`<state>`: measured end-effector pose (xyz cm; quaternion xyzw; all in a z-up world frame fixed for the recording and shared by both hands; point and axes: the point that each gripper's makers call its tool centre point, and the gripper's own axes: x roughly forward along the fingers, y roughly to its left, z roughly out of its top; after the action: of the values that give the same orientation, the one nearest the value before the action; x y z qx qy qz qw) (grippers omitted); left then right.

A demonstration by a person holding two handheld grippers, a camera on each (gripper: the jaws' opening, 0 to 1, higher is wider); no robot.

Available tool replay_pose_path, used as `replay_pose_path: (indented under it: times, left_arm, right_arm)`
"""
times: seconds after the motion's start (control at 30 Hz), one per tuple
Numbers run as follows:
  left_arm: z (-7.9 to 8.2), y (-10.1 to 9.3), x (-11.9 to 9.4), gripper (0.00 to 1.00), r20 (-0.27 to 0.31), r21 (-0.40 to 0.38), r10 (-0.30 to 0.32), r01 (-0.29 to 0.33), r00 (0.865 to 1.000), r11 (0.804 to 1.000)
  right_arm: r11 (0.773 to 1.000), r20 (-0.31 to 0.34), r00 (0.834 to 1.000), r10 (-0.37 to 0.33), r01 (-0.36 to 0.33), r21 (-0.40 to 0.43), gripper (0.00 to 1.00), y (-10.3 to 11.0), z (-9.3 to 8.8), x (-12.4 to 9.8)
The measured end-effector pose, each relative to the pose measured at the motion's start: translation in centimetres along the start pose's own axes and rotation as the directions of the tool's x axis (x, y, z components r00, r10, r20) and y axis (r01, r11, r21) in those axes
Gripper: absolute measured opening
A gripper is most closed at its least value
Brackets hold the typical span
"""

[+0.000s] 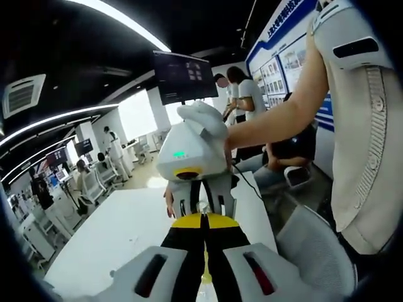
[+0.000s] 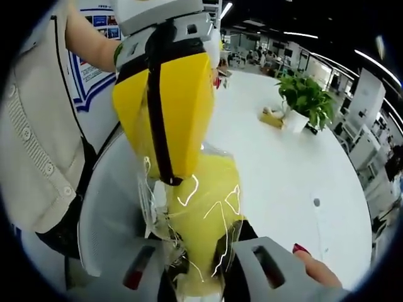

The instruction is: Compare the silicone blocks by pressing each to a similar depth, holding the contact briefly, and releasing to observe deformation and rebound differences across the visible hardness samples.

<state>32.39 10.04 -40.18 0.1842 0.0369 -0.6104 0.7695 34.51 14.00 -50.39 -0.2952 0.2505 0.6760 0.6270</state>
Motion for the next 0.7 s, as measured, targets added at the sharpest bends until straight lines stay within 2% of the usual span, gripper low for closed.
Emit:
replay_pose_path:
  times: [0.07, 0.2, 0.3, 0.7]
  left_arm:
    - [0.02, 0.08, -0.02, 0.00, 0.000, -0.001, 0.002, -0.002, 1.000, 1.000]
    - [0.02, 0.02, -0.02, 0.00, 0.000, -0.002, 0.003, -0.003, 1.000, 1.000]
    - [0.04, 0.04, -0.02, 0.00, 0.000, -0.002, 0.004, -0.004, 1.000, 1.000]
    - [-0.19, 0.45, -0.38, 0.00, -0.002, -0.001, 0.006, -0.006, 1.000, 1.000]
  right_arm:
    - [1.000, 0.009, 1.000, -0.016, 0.016, -0.023, 0.09, -0.30, 0.15, 0.03]
    - [0.999, 0.022, 1.000, 0.021, -0.021, 0.026, 0.10, 0.05, 0.28, 0.22]
    - [0.999, 0.035, 0.999, 0.025, -0.026, 0.031, 0.11, 0.17, 0.45, 0.32]
    - [0.999, 0.028, 0.999, 0.029, -0.029, 0.022, 0.15, 0.38, 0.60, 0.52]
